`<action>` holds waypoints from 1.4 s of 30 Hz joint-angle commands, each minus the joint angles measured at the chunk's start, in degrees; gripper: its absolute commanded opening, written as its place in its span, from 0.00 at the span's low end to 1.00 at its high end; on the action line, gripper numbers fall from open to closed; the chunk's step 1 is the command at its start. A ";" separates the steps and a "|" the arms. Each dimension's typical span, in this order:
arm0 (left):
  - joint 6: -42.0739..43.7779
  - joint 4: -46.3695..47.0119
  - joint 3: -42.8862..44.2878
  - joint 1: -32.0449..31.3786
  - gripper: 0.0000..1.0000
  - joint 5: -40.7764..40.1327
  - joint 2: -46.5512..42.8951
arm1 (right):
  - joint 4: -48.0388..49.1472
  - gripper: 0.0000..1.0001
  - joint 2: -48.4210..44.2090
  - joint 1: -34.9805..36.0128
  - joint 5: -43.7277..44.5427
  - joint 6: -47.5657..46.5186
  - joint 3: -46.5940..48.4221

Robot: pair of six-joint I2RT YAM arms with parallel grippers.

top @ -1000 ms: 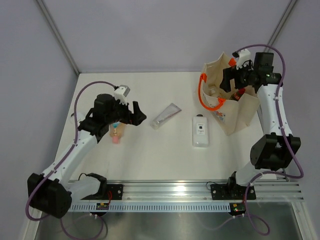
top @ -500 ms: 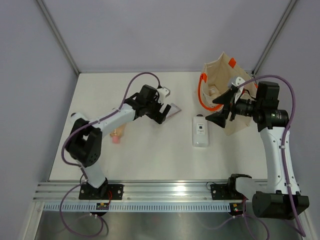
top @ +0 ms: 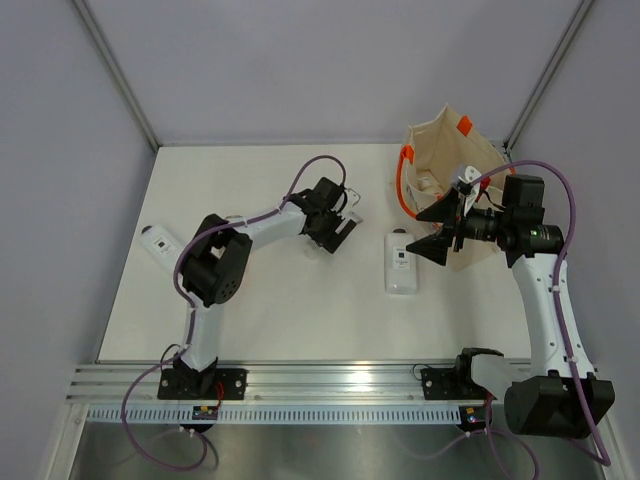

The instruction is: Place the personal care products into the canvas bag

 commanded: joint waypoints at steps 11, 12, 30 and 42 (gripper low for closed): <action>-2.76 -1.92 2.06 -0.30 0.42 -3.98 0.54 | 0.58 0.99 -1.44 0.03 -2.63 -1.37 -0.40; -3.20 -1.21 1.53 -0.21 0.38 -4.06 -0.61 | 0.41 1.00 -1.44 0.03 -2.72 -1.37 -0.40; -29.92 35.69 -34.66 1.72 0.31 19.49 -39.19 | 19.86 0.99 4.97 19.54 30.69 39.07 2.43; -35.46 45.55 -43.04 0.41 0.32 22.39 -46.41 | 26.95 0.99 15.25 35.10 52.82 59.97 4.17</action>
